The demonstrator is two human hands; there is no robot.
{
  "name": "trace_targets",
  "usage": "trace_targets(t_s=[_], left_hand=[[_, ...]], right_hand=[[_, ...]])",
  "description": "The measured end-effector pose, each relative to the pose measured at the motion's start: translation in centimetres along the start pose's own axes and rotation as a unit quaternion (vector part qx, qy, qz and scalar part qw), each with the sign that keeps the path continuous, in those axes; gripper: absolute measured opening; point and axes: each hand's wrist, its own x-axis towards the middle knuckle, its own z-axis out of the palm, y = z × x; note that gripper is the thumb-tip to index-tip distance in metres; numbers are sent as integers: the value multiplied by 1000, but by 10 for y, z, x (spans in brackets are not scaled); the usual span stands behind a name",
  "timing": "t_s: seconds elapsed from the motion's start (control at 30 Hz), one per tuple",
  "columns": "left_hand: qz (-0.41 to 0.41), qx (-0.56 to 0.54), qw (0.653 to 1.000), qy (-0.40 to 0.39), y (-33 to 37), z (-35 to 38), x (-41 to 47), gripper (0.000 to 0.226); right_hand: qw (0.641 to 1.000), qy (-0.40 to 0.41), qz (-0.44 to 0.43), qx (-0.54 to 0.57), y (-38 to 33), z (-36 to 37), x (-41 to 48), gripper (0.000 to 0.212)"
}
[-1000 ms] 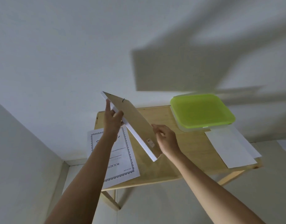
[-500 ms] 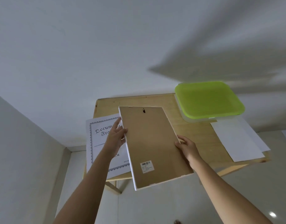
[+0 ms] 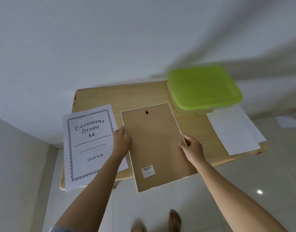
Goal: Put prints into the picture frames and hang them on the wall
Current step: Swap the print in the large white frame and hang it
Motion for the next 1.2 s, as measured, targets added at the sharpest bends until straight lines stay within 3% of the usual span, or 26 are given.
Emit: trace_targets(t_s=[0.4, 0.53, 0.73, 0.93, 1.2], left_hand=[[52, 94, 994, 8, -5, 5, 25, 46], [38, 110, 993, 6, -1, 5, 31, 53], [77, 143, 987, 13, 9, 3, 59, 51], [102, 201, 974, 29, 15, 7, 90, 55], [144, 238, 959, 53, 8, 16, 97, 53]], right_hand=[[994, 14, -31, -104, 3, 17, 21, 44], [985, 44, -92, -142, -4, 23, 21, 41], [981, 9, -163, -106, -40, 55, 57, 27], [971, -42, -210, -107, -72, 91, 117, 31], [969, -20, -243, -48, -72, 105, 141, 11]])
